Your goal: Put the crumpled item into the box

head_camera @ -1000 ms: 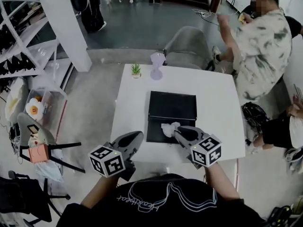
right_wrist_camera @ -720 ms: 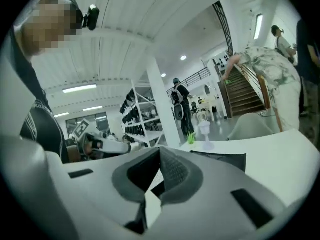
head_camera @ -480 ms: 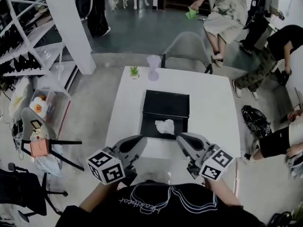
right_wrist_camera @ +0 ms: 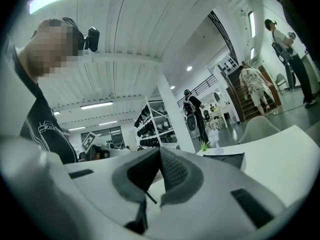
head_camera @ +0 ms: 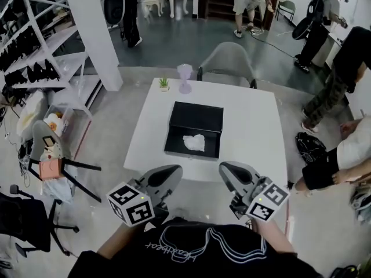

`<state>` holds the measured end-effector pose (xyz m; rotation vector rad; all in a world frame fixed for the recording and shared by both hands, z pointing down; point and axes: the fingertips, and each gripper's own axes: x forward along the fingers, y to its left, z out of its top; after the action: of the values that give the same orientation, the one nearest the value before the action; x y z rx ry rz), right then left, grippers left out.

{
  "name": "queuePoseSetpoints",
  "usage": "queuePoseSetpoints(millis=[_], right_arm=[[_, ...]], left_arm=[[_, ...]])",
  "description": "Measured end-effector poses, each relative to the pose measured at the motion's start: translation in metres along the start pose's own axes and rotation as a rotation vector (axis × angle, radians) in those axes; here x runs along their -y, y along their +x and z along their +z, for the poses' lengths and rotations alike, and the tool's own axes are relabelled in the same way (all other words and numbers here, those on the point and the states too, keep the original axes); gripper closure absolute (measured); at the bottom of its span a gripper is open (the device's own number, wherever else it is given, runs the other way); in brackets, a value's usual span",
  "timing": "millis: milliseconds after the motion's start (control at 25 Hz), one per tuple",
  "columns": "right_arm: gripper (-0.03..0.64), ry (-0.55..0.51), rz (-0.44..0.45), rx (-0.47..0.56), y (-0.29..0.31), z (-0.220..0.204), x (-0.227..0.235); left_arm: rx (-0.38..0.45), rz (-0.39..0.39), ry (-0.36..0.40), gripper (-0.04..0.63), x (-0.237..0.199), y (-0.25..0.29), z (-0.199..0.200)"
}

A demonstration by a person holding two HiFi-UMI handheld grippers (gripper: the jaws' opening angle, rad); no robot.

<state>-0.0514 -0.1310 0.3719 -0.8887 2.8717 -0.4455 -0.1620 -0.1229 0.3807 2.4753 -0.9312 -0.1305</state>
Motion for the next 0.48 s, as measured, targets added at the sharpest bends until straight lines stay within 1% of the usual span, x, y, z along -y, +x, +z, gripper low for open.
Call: queuePoseSetpoints(millis=[240,480], right_arm=[[0.614,-0.018,0.011,0.016,-0.026,0.005,-0.018],[0.614,-0.042,0.033,0.01,-0.037,0.006,-0.031]], left_arm=[[0.017,-0.001,0.022,0.588,0.031,-0.007,-0.006],[0.021,0.0,0.034,0.588,0.046,-0.012,-0.01]])
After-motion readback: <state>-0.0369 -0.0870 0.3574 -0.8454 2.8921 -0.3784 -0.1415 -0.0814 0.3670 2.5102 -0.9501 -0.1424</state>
